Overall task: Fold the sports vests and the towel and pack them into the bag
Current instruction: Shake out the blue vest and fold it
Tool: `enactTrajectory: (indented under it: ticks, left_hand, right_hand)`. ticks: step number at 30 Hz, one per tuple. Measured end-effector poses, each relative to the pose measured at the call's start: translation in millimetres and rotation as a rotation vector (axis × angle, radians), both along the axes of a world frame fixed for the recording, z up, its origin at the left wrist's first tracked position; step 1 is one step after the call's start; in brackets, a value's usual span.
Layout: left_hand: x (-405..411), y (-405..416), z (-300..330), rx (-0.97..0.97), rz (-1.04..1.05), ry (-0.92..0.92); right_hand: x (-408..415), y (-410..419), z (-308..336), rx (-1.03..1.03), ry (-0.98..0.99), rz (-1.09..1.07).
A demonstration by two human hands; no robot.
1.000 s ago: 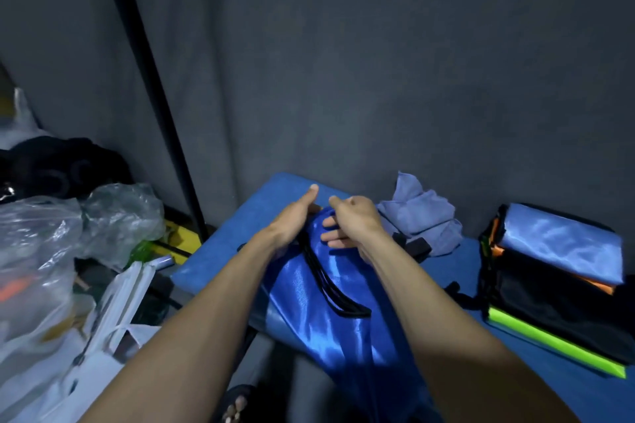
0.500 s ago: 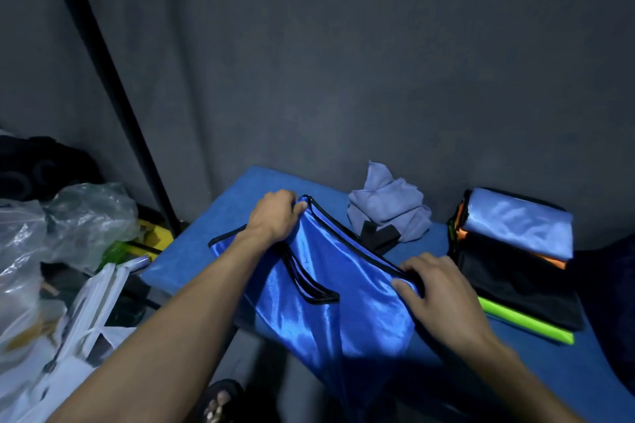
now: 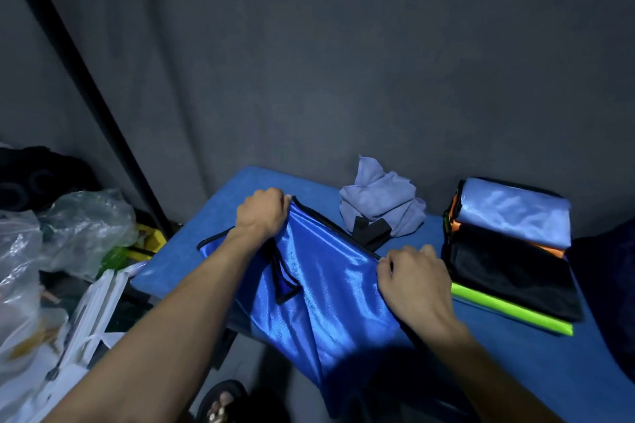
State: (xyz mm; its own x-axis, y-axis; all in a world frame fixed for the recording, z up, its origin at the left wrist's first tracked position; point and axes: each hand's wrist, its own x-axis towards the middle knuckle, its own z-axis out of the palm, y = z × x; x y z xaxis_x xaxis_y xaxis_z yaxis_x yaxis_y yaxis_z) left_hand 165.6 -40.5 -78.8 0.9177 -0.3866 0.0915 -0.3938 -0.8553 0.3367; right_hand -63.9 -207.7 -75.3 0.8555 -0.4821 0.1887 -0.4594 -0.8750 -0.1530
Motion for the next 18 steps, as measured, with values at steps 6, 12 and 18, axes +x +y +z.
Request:
enactTrajectory:
  ticks: [6, 12, 18]
  left_hand:
    - [-6, 1, 6, 0.022, -0.017, -0.058]
    - [-37, 28, 36, -0.067, -0.098, -0.078]
    - [-112, 50, 43, -0.194, -0.718, 0.094]
  right_hand:
    - [0, -4, -9, -0.188, -0.124, 0.077]
    - [-14, 8, 4, -0.268, -0.314, 0.309]
    - [-33, 21, -7, -0.227, -0.131, 0.471]
